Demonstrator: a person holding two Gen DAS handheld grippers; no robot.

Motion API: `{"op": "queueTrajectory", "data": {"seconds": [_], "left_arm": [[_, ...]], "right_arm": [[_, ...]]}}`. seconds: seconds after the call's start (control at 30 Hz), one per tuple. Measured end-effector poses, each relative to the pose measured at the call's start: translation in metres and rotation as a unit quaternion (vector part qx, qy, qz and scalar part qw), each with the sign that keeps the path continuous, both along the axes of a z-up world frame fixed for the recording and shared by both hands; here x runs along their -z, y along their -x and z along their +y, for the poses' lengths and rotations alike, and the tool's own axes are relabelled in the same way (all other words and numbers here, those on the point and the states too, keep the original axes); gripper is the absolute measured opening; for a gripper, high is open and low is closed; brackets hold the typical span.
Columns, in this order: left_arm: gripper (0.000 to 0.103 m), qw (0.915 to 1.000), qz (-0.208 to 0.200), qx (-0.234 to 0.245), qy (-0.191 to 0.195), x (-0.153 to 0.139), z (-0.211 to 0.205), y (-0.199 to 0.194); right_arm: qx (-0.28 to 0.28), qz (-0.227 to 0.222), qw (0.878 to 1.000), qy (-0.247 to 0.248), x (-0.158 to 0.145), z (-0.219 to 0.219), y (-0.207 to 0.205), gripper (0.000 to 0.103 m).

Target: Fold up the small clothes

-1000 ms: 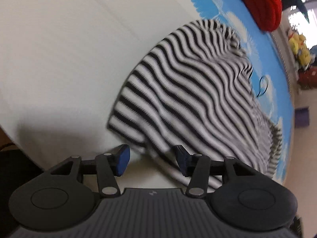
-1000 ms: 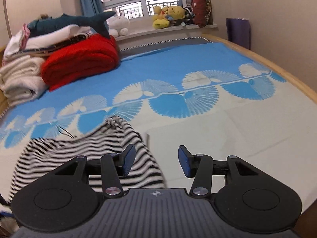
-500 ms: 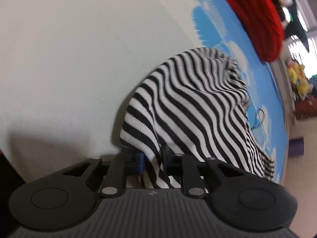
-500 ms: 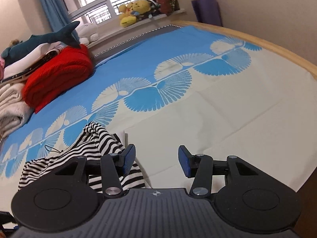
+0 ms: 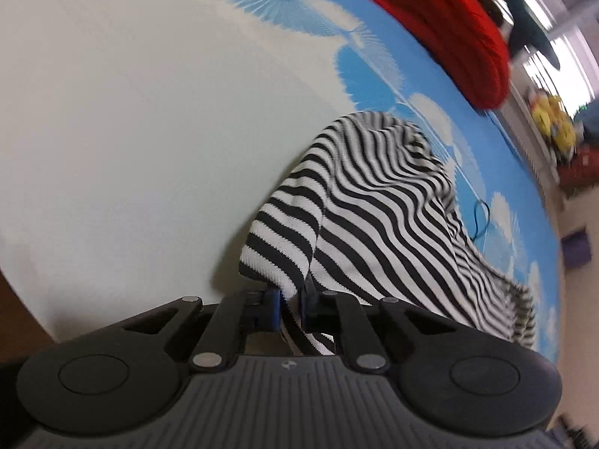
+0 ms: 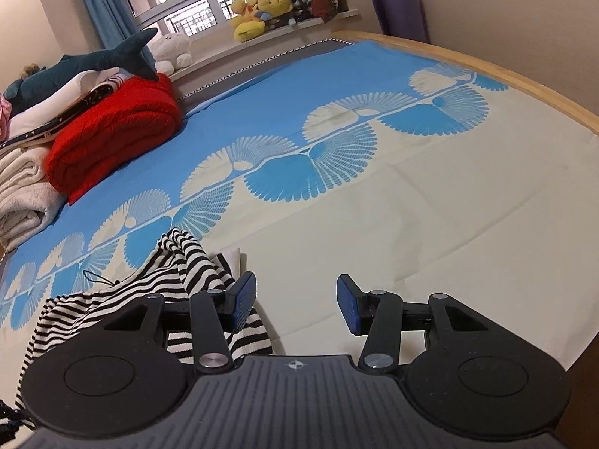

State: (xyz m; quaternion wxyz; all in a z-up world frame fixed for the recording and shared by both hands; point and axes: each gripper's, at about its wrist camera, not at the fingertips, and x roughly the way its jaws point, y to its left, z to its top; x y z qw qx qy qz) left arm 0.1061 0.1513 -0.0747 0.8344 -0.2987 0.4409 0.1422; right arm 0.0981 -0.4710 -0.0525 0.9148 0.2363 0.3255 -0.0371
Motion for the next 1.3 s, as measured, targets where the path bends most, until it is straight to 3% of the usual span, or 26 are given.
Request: {"op": "queueTrajectory", "data": {"seconds": [0.13, 0.2, 0.3, 0.4, 0.47, 0.53, 0.6, 0.67, 0.73, 0.8, 0.83, 0.87, 0.9, 0.93, 0.97, 1.03, 1.2, 1.3], "left_arm": [[0.009, 0.9942, 0.017, 0.05, -0.094, -0.015, -0.031, -0.019], [0.009, 0.9887, 0.02, 0.066, -0.133, -0.026, -0.05, -0.026], [0.009, 0.9773, -0.011, 0.098, -0.187, -0.054, -0.095, -0.039], [0.008, 0.958, -0.059, 0.155, -0.234, -0.085, -0.162, -0.051], [0.007, 0.938, -0.091, 0.209, -0.261, -0.1, -0.218, -0.053], [0.004, 0.9105, -0.122, 0.27, -0.289, -0.103, -0.279, -0.05], [0.003, 0.8792, -0.149, 0.334, -0.305, -0.097, -0.338, -0.04], [0.003, 0.8427, -0.164, 0.404, -0.316, -0.078, -0.393, -0.025], [0.006, 0.8108, -0.139, 0.482, -0.302, -0.049, -0.43, -0.012], [0.008, 0.7866, -0.091, 0.556, -0.253, -0.023, -0.452, -0.005], [0.012, 0.7681, -0.081, 0.593, -0.228, -0.016, -0.457, 0.001], [0.016, 0.7549, -0.08, 0.612, -0.222, -0.015, -0.458, 0.006], [0.029, 0.7503, -0.084, 0.615, -0.228, -0.018, -0.454, 0.008], [0.035, 0.7549, -0.09, 0.607, -0.232, -0.024, -0.445, 0.007], [0.035, 0.7653, -0.094, 0.594, -0.229, -0.031, -0.432, 0.0], [0.035, 0.7976, -0.095, 0.553, -0.22, -0.049, -0.398, -0.021], [0.036, 0.8506, -0.106, 0.445, -0.259, -0.071, -0.32, -0.067], [0.036, 0.8884, -0.112, 0.381, -0.23, -0.06, -0.269, -0.078]], "right_arm": [[0.001, 0.001, 1.0, 0.003, 0.0, -0.001, -0.002, 0.05], [-0.002, 0.002, 1.0, 0.028, -0.001, 0.001, -0.003, 0.05], [-0.015, -0.002, 0.999, 0.05, -0.003, 0.002, -0.005, 0.05], [-0.021, -0.007, 0.999, 0.047, -0.004, -0.002, -0.006, 0.05], [-0.022, -0.013, 0.998, 0.049, -0.006, -0.007, -0.006, 0.05], [-0.02, -0.017, 0.998, 0.055, -0.007, -0.011, -0.006, 0.05], [-0.018, -0.019, 0.998, 0.049, -0.007, -0.016, -0.006, 0.05], [-0.02, -0.022, 0.998, 0.048, -0.007, -0.02, -0.004, 0.05], [-0.022, -0.025, 0.998, 0.052, -0.007, -0.024, -0.003, 0.05], [-0.023, -0.026, 0.998, 0.045, -0.006, -0.029, -0.003, 0.05], [-0.022, -0.025, 0.999, 0.039, -0.005, -0.032, -0.003, 0.05], [-0.021, -0.025, 0.999, 0.034, -0.005, -0.035, -0.003, 0.05], [-0.02, -0.024, 0.999, 0.026, -0.004, -0.037, -0.003, 0.05], [-0.019, -0.024, 0.999, 0.017, -0.004, -0.04, -0.003, 0.05], [-0.018, -0.025, 0.999, 0.01, -0.003, -0.041, -0.003, 0.05], [-0.017, -0.027, 0.999, -0.005, -0.003, -0.042, -0.004, 0.05], [-0.05, -0.015, 0.998, -0.031, 0.002, -0.025, -0.016, 0.05], [-0.091, 0.004, 0.994, -0.061, 0.009, -0.01, -0.028, 0.05]]}}
